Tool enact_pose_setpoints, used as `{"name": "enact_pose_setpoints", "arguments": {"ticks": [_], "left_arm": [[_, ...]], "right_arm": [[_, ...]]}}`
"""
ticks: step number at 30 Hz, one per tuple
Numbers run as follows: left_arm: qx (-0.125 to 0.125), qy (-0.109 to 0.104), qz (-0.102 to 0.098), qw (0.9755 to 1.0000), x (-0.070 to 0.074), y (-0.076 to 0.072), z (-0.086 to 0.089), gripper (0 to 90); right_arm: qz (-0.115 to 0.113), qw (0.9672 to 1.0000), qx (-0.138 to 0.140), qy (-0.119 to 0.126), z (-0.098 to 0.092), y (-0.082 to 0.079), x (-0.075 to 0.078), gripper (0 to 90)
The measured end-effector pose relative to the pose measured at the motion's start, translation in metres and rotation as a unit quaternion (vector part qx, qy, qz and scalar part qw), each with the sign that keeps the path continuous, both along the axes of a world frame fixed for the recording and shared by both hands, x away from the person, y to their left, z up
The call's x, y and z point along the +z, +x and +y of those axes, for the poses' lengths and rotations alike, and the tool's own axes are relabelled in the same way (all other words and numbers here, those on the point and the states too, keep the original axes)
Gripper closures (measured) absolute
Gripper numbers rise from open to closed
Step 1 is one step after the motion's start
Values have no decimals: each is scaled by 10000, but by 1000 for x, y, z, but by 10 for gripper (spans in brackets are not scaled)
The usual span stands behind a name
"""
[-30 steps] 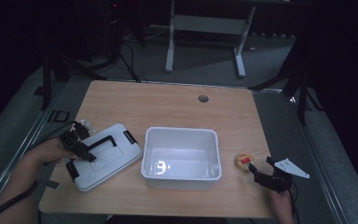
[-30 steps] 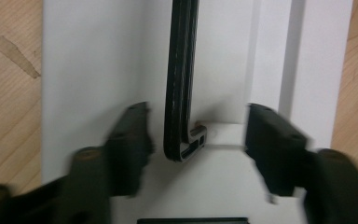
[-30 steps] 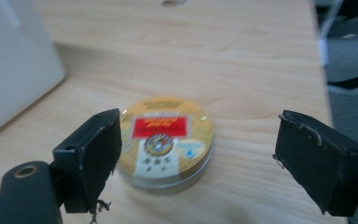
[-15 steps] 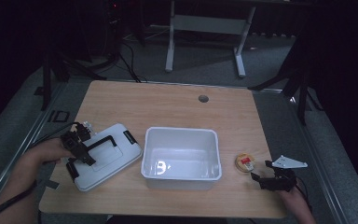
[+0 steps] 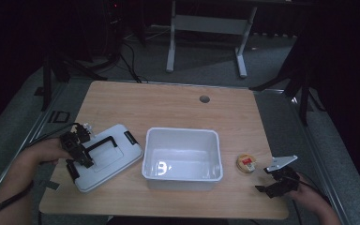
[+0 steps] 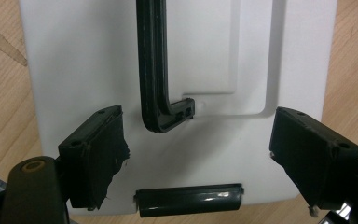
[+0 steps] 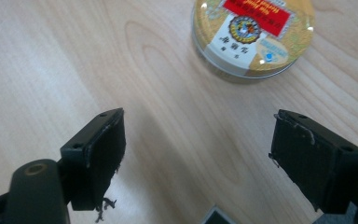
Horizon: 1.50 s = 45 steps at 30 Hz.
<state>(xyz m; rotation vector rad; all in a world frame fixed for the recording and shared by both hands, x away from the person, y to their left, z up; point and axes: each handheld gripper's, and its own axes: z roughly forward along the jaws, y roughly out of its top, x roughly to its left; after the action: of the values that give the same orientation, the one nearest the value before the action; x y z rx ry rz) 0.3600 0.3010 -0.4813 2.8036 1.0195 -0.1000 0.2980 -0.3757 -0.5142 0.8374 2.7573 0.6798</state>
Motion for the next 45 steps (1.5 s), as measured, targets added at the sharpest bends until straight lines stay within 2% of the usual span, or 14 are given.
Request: {"name": "enact_pose_setpoints", "arguments": {"ticks": [6, 7, 8, 9, 13, 17, 18, 20, 23, 27, 30, 32, 40, 45], "left_arm": [[-43, 45, 76, 10000, -1, 0, -2, 175], [-43, 45, 76, 10000, -1, 0, -2, 175], [-58, 68, 66, 9999, 0, 0, -2, 175], [-43, 47, 99, 9999, 0, 1, -3, 175], [-99, 95, 44, 9999, 4, 1, -6, 175], [-108, 36, -45, 9999, 9, 2, -7, 176], [-108, 36, -45, 9999, 9, 2, -7, 176], [-137, 61, 25, 9999, 9, 2, -8, 176], [-145, 86, 94, 9998, 8, 2, -8, 176], [-155, 181, 169, 9996, 6, 1, -8, 176], [-143, 160, 183, 9996, 6, 0, -8, 176], [-129, 153, 166, 9997, 7, 0, -6, 176], [-147, 149, 203, 9996, 5, 0, -7, 176], [-165, 177, 216, 9995, 4, 1, -7, 176]], "right_arm": [[442, 9984, 74, -353, 5, 4, 8, 167], [523, 9973, 84, -517, 6, 5, 9, 167], [582, 9943, 189, -875, 10, 6, 11, 128], [562, 9931, 243, -997, 12, 5, 12, 128], [921, 9881, 377, -1176, 18, 10, 18, 122], [1141, 9774, 407, -1731, 23, 15, 20, 130], [1141, 9774, 407, -1731, 23, 15, 20, 130], [1211, 9732, 461, -1898, 26, 18, 23, 132], [1274, 9707, 544, -1961, 30, 20, 26, 131], [1163, 9694, 645, -2063, 34, 24, 28, 124], [1041, 9705, 709, -2058, 37, 30, 29, 124], [896, 9730, 720, -2002, 39, 38, 30, 127], [831, 9735, 727, -2005, 47, 54, 31, 129], [905, 9685, 818, -2172, 56, 63, 26, 128]]}}
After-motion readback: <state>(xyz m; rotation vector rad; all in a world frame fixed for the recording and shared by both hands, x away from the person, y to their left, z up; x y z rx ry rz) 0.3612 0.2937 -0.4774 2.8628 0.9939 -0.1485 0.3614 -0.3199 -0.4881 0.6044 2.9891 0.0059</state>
